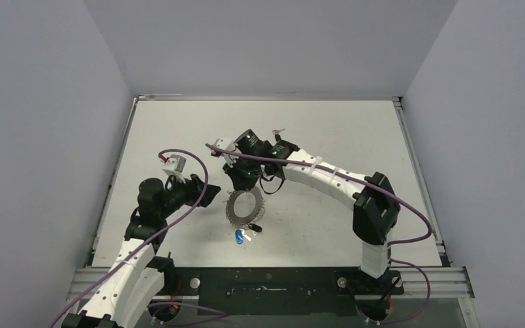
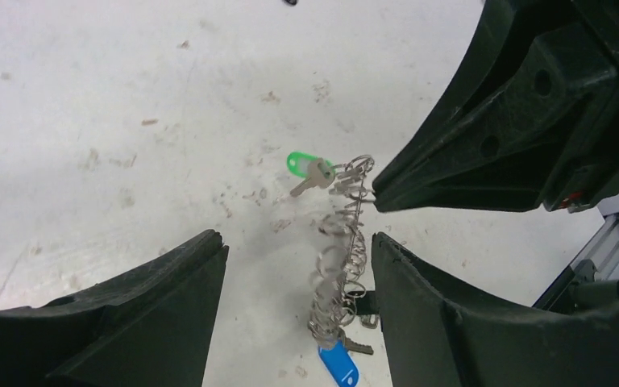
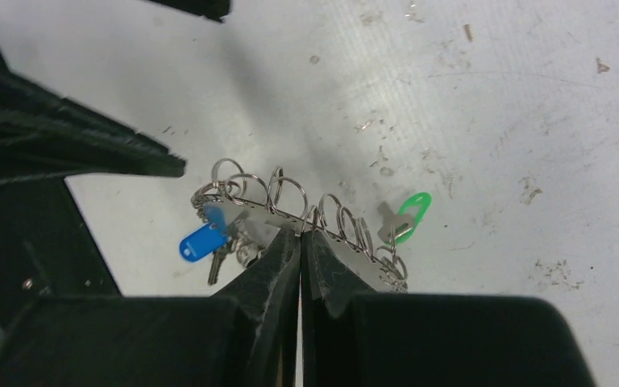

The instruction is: Put the keys on the keyring

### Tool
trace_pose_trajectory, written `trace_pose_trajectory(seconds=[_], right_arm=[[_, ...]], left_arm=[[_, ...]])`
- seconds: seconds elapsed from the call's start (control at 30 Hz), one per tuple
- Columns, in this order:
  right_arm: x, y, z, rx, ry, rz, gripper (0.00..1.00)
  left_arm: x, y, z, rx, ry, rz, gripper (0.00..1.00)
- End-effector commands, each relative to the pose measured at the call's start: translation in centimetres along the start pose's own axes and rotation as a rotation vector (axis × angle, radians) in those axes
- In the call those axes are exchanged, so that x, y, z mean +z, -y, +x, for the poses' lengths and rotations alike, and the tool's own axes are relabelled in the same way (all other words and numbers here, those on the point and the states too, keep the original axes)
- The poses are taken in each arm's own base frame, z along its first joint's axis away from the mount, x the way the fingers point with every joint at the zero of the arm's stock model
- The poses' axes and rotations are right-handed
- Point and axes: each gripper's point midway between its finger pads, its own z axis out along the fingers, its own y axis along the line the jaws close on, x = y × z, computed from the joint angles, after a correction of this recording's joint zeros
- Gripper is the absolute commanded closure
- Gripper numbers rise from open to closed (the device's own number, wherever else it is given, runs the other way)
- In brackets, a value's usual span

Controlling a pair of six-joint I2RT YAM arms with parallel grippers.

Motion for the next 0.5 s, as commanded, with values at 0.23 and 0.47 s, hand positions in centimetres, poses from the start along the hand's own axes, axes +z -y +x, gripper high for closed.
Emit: trace_pose_trajectory(seconds=[0.23,0.47], right_arm=[[-8.6,-5.4,0.3,-0.139,0.123,-0.311,1.0],[-10.3,-6.8,1.0,-0.18,0.17,-0.423,1.0]], left_arm=[[-1.6,8.2,-2.6,0.483,0.257,0.497,0.44],[-2.5,11.4,-0.7,0.715,0.338,0.664,0.52]])
